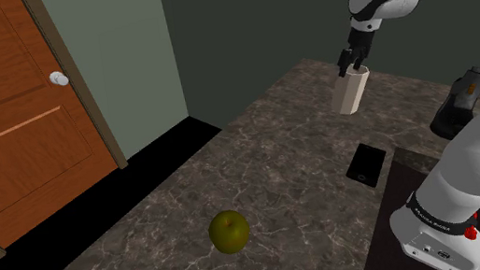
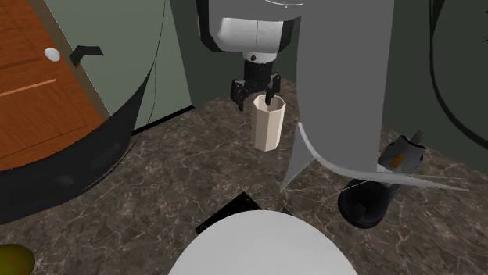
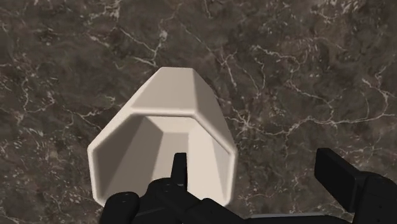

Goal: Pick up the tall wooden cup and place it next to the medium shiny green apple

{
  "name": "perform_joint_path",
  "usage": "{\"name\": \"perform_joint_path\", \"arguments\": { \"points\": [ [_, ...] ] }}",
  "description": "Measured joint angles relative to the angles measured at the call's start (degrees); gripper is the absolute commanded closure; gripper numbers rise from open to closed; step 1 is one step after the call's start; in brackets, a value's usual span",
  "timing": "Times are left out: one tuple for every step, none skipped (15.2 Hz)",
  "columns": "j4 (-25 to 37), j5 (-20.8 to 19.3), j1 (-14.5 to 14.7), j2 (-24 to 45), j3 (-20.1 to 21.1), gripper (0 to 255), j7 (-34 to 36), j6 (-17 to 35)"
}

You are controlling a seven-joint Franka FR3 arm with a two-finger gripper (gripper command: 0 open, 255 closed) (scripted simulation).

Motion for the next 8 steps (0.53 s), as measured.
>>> {"name": "perform_joint_path", "arguments": {
  "points": [
    [0.66, 0.62, -0.08, 1.4, -0.56, 0, -0.93, 0.73],
    [0.79, 0.96, -0.05, 2.11, -0.73, 0, -1.24, 1.32],
    [0.53, 1.23, -0.06, 2.68, -0.9, 0, -1.58, 2.12],
    [0.44, 1.54, -0.02, 3.27, -1.0, 0, -1.81, 2.77],
    [-0.01, 1.66, -0.01, 3.51, -1.05, 0, -1.92, 3.44],
    [-0.32, 1.87, 0.03, 3.91, -1.1, 0, -2.05, 4.12],
    [-0.82, 2.14, 0.02, 4.43, -1.22, 0, -2.35, 5.07],
    [-1.16, 2.27, 0.09, 4.65, -1.19, 0, -2.34, 5.61]
  ]
}}
